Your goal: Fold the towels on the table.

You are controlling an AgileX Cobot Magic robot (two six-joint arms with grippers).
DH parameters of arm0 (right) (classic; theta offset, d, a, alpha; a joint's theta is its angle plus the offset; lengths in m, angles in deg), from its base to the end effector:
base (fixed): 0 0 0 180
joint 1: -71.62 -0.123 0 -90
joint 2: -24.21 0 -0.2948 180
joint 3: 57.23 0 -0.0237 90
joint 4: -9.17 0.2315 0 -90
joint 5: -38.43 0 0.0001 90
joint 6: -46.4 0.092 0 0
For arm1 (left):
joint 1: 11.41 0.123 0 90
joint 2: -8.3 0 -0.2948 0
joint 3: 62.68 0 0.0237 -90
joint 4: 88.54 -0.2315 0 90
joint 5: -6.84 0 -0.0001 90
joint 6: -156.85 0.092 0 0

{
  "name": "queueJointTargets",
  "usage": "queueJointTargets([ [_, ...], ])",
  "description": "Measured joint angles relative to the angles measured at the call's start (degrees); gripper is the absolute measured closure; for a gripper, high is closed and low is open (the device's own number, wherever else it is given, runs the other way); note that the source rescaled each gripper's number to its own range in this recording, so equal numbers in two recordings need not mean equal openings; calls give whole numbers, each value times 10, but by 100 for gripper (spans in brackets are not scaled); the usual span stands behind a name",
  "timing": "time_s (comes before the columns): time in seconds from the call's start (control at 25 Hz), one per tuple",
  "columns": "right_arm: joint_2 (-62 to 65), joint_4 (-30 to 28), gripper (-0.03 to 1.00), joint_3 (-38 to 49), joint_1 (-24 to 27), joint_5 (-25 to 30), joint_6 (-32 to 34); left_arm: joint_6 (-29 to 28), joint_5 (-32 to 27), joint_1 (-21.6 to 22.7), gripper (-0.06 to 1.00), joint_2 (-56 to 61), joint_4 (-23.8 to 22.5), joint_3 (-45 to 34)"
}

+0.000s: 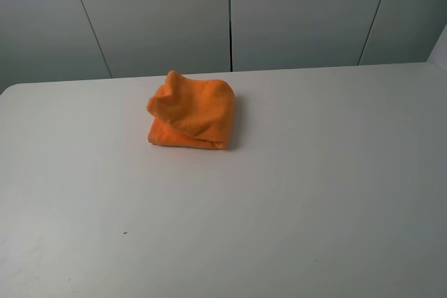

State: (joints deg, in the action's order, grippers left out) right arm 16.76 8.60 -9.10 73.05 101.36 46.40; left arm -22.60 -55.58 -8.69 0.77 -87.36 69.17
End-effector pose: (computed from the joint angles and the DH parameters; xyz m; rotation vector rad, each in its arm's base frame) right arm -0.0340 0.0000 0.2676 0.0266 2.0683 -0.0273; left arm -0.0332 -0.0033 0.2683 -0.0376 2.0607 0.0106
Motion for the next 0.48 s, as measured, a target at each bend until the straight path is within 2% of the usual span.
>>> queueJointTargets([
  [0.48,0,0,-3,0,0,0,0,0,0,0,-6,0,0,0],
])
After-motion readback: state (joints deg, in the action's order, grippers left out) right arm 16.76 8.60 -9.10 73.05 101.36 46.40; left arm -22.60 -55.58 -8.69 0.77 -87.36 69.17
